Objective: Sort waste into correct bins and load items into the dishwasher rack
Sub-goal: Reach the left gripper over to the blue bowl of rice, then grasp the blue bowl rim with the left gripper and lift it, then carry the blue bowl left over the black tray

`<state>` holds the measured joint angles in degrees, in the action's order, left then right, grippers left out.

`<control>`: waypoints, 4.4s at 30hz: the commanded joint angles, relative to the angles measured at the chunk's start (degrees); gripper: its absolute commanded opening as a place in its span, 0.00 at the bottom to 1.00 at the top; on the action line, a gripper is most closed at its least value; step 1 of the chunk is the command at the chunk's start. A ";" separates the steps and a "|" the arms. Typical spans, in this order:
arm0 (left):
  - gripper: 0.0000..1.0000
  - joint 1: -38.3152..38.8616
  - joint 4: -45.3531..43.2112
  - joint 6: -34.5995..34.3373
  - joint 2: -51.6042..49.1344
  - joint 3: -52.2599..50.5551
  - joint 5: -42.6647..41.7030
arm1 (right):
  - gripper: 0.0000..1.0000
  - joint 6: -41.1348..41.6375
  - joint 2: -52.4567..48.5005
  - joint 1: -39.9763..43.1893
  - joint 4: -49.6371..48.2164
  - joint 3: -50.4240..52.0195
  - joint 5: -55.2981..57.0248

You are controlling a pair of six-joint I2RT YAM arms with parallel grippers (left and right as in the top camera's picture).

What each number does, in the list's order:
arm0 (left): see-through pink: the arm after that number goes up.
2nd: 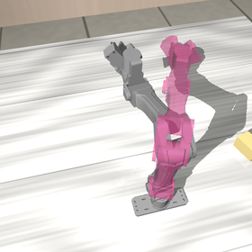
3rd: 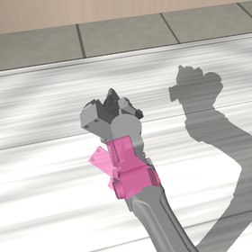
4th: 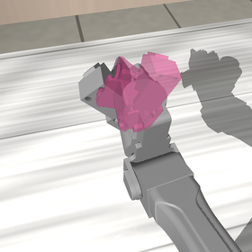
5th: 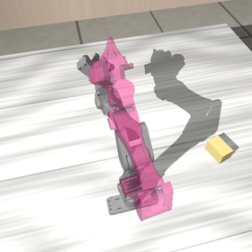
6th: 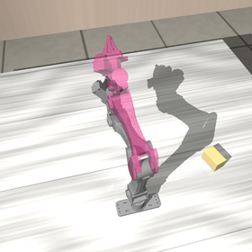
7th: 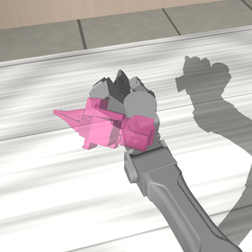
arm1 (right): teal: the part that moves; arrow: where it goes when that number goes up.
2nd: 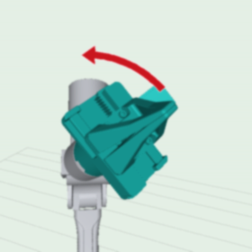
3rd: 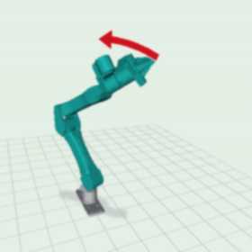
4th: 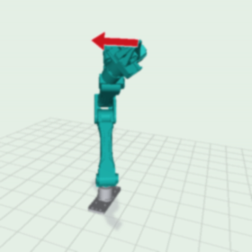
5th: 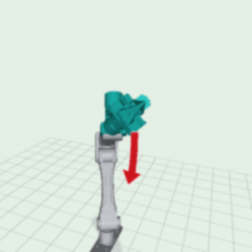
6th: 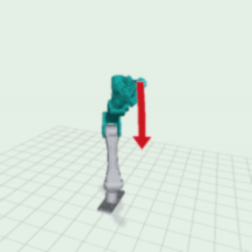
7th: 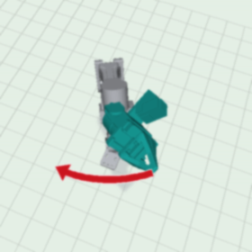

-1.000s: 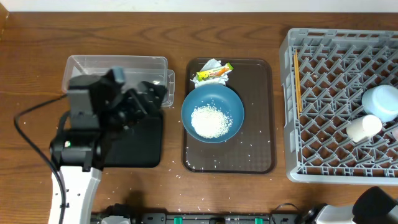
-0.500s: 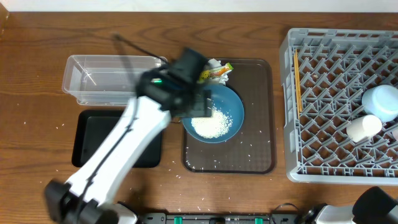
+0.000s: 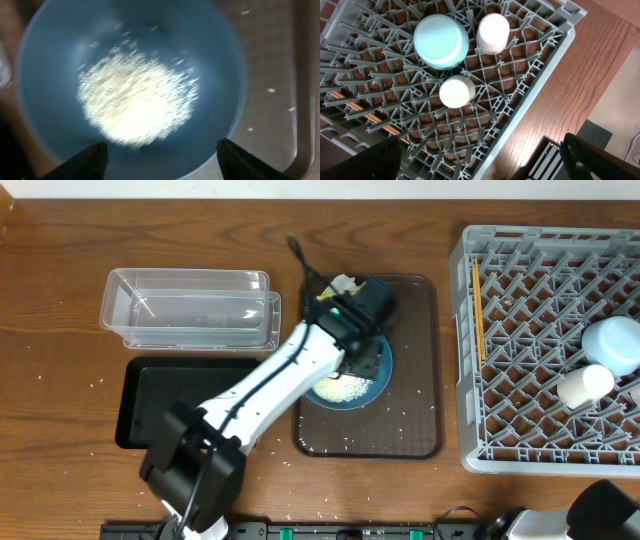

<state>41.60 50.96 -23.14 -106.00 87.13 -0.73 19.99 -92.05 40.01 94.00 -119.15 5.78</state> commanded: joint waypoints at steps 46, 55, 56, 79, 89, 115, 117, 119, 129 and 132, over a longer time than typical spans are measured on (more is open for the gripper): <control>0.56 9.27 -12.09 2.27 -10.01 -3.69 0.76 | 0.99 0.76 -0.11 0.46 0.07 0.07 -0.02; 0.47 9.27 -14.62 2.10 -10.08 -7.30 0.79 | 0.99 0.79 -0.11 0.44 0.07 0.07 -0.02; 0.43 9.27 -14.56 2.08 -10.08 -7.30 0.76 | 0.99 0.76 -0.11 0.46 0.07 0.07 -0.02; 0.07 9.27 -11.15 0.48 -6.08 -4.09 0.76 | 0.99 0.76 -0.11 0.48 0.07 0.07 -0.02; 0.06 8.79 -8.28 -4.09 6.56 -4.11 0.76 | 0.99 0.76 -0.11 0.48 0.07 0.07 -0.02; 0.06 -15.91 4.83 -9.99 20.28 -4.13 -10.95 | 0.99 0.76 -0.11 0.48 0.07 0.07 -0.02; 0.06 -18.03 5.40 -9.75 21.22 -4.13 -12.52 | 0.99 0.76 -0.11 0.48 0.07 0.07 -0.02; 0.06 -20.59 5.73 -8.61 22.99 -4.13 -14.19 | 0.99 0.76 -0.11 0.48 0.07 0.07 -0.02; 0.06 -30.49 6.27 -7.39 31.61 -6.67 -21.00 | 0.99 0.76 -0.11 0.48 0.07 0.07 -0.02; 0.06 -32.50 6.25 -7.41 32.68 -8.31 -21.38 | 0.99 0.76 -0.11 0.48 0.07 0.07 -0.02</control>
<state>10.70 57.06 -31.48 -74.00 80.79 -19.86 19.99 -92.12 40.01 94.00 -119.13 5.80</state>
